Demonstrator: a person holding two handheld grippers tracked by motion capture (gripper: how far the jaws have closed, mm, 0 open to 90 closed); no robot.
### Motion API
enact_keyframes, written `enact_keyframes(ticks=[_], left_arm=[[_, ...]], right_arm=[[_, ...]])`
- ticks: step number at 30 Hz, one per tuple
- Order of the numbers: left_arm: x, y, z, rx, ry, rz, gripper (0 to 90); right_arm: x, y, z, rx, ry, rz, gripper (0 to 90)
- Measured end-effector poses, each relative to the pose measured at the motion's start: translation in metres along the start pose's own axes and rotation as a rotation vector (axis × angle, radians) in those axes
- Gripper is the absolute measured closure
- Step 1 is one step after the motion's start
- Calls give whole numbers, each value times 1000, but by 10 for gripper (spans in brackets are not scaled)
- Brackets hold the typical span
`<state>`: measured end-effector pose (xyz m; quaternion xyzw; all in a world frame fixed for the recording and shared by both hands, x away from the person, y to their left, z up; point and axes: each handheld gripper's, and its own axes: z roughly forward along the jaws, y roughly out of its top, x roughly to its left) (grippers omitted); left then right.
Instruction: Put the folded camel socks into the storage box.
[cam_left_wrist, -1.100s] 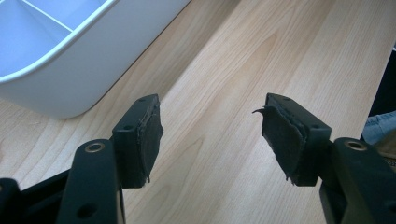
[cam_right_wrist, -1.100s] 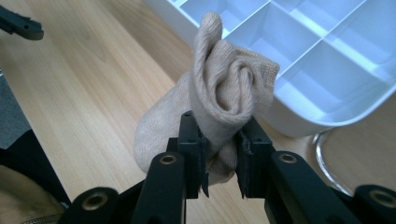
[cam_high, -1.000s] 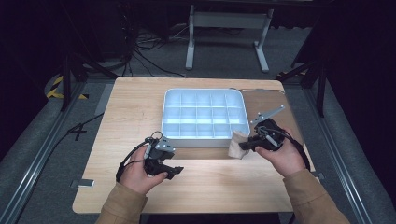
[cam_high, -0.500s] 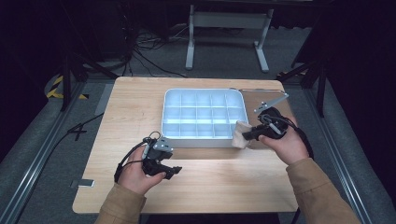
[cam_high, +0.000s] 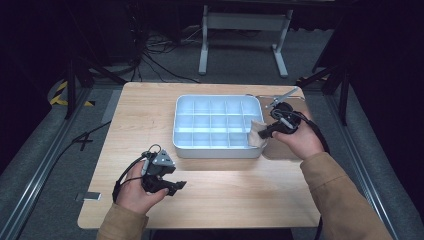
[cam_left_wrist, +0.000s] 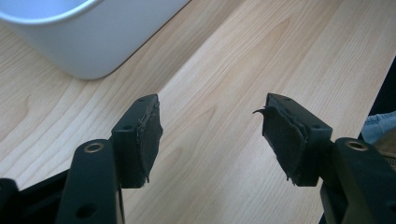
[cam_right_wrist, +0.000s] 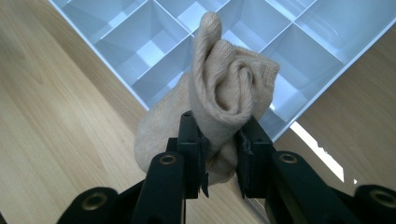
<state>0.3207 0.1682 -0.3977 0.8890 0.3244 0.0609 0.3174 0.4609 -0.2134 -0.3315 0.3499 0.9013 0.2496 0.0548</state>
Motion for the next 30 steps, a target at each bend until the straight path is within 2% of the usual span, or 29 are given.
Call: enact_keyframes(ticks=[5,8,13,17,19,21,22,30], left_arm=[[0,-5,-3,-4,8,-11,378],[1,-5,-4,4,13,-11,378],[1,-5,-3,3,7,-15,378],[1,-4,-2,1,2,-12,375],[1,-3,-1,5,0,-4,375],[1,-3,0,4,-3,-5,375],[1,-2,0,6,-3,-1,374],[1,-1,2,8,-11,-5,370]], right_arm=[[-5,5,7,31,-4,9,744],[-10,8,16,67,-36,3,745],[-13,10,24,100,-52,4,745],[-14,12,33,131,-66,-5,745],[-13,13,42,170,-89,-13,745],[-13,14,44,185,-94,-17,745],[-12,14,51,215,-104,-21,745],[-8,15,69,277,-112,-43,745]])
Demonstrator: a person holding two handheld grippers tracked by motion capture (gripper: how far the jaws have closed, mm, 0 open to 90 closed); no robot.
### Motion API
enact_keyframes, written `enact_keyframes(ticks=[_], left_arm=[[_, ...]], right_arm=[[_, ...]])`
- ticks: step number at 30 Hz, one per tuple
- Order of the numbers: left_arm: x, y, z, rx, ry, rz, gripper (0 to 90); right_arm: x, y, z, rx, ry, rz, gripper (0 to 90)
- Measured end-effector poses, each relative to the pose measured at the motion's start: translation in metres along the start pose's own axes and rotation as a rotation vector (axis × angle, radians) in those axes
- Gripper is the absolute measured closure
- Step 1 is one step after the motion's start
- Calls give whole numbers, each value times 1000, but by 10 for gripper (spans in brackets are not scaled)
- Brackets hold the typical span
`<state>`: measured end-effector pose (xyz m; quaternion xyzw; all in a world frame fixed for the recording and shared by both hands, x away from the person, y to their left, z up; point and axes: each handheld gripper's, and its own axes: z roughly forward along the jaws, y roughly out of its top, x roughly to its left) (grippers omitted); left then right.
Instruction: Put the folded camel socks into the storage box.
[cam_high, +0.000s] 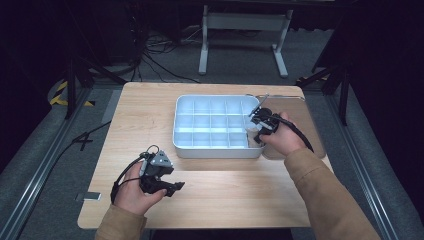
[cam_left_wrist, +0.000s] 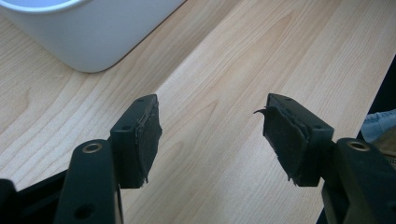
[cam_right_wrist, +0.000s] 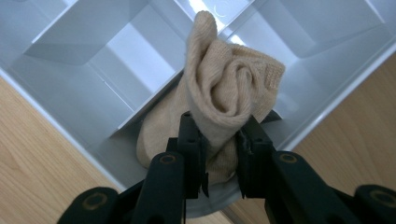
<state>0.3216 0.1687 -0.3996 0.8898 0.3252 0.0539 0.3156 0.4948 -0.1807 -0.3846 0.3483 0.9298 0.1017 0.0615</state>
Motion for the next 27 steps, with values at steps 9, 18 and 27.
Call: enact_keyframes(ticks=[9,18,27], left_arm=[[0,0,0,4,5,1,370],[1,-1,1,4,3,1,369],[1,-1,1,4,3,-5,368]], right_arm=[[5,6,17,60,-8,-16,745],[3,10,38,122,-4,-4,747],[3,10,38,118,-1,-5,731]])
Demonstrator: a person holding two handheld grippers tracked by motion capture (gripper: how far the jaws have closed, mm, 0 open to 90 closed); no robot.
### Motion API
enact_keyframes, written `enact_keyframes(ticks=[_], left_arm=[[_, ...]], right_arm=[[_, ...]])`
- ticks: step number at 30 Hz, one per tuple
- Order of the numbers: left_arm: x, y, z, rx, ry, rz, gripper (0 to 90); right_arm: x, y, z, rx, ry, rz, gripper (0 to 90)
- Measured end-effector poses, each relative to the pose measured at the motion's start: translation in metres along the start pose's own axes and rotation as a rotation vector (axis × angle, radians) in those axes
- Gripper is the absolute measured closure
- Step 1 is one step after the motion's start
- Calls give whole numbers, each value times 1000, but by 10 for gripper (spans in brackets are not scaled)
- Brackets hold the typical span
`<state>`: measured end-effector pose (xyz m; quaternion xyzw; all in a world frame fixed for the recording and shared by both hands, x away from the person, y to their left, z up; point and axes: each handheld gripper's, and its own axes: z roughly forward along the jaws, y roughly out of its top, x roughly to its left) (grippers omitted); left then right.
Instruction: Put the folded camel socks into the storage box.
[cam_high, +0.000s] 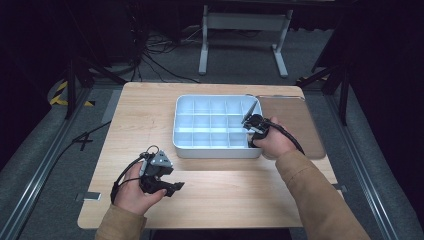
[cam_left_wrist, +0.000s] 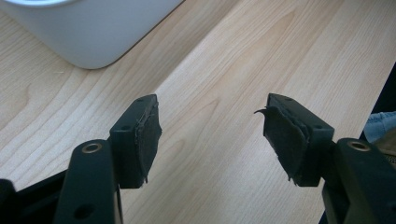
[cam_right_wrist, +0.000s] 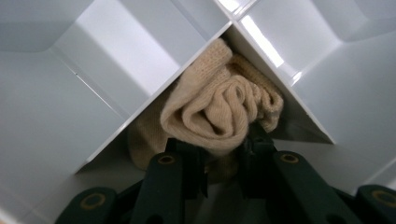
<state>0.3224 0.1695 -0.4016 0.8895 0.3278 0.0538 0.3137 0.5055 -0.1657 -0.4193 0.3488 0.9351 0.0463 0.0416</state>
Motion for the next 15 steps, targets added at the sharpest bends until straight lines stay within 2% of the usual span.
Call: enact_keyframes(ticks=[6,10,15], left_arm=[[0,0,0,-1,-1,0,365],[0,1,0,2,-1,1,364],[0,1,1,-1,-2,5,364]], right_arm=[[0,-5,-9,-32,48,31,651],[1,-6,-17,-41,52,34,569],[-2,-16,-35,-108,68,42,552]])
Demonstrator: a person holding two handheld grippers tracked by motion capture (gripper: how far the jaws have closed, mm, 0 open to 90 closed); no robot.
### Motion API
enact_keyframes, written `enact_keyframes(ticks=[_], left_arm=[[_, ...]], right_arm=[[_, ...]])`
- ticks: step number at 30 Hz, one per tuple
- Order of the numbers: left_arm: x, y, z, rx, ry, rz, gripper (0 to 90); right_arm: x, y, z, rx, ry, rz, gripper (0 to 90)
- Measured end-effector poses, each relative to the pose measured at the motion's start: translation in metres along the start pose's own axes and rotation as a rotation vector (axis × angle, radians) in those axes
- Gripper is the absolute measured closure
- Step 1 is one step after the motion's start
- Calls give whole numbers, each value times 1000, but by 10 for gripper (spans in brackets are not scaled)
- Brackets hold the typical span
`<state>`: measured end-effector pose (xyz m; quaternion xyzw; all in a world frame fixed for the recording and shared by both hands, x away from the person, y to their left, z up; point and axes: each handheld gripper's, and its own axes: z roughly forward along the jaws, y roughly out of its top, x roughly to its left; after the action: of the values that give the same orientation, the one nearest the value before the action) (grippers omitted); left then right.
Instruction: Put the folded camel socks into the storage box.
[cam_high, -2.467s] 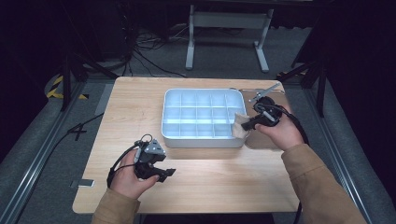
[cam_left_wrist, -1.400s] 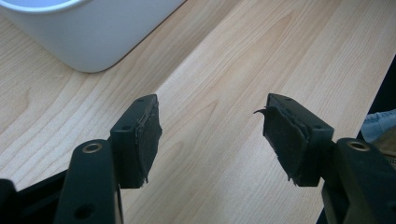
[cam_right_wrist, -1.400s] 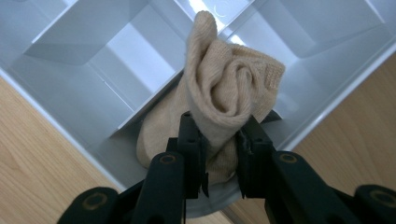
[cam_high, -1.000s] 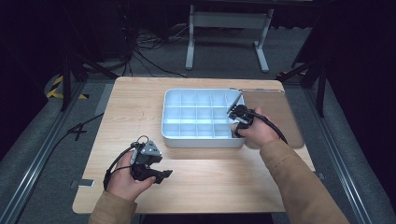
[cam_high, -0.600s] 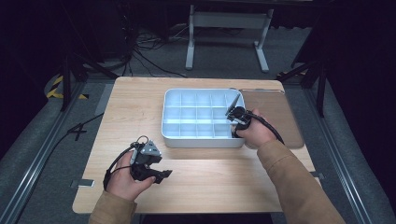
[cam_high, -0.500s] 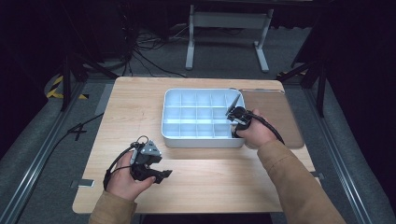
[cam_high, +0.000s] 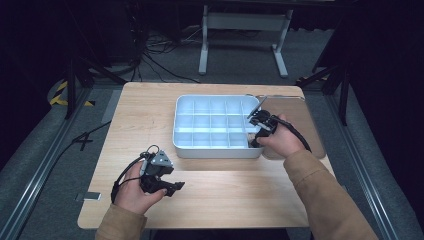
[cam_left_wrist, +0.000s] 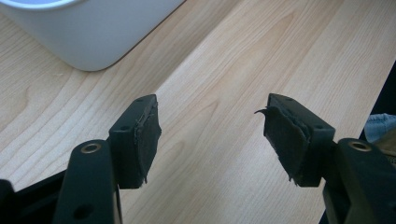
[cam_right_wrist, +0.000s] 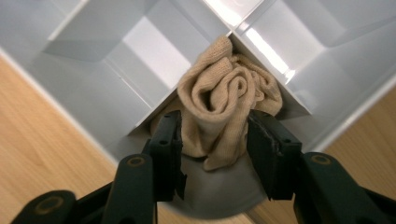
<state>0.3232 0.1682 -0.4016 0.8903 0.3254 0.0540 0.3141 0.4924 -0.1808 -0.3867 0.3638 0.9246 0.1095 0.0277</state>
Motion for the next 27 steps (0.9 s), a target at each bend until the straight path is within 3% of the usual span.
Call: enact_keyframes(ticks=[2,7,10,11,13,14,21,27], left_arm=[[0,0,0,2,1,1,364],[-1,0,-1,3,-2,3,364],[-1,0,-1,3,-2,3,364],[-1,0,-1,7,-1,4,363],[-2,0,-1,3,-2,-2,363],[-2,0,0,3,-4,0,363],[-3,6,2,2,-11,11,363],[-2,8,1,8,-20,10,359]], right_arm=[[1,-7,-13,-52,-2,-10,534],[2,-17,-25,-110,-7,-31,519],[4,-26,-32,-172,9,-51,520],[6,-33,-39,-216,21,-64,523],[6,-35,-41,-233,30,-67,523],[7,-43,-48,-287,56,-81,522],[19,-64,-58,-384,100,-148,510],[28,-85,-66,-459,131,-176,498]])
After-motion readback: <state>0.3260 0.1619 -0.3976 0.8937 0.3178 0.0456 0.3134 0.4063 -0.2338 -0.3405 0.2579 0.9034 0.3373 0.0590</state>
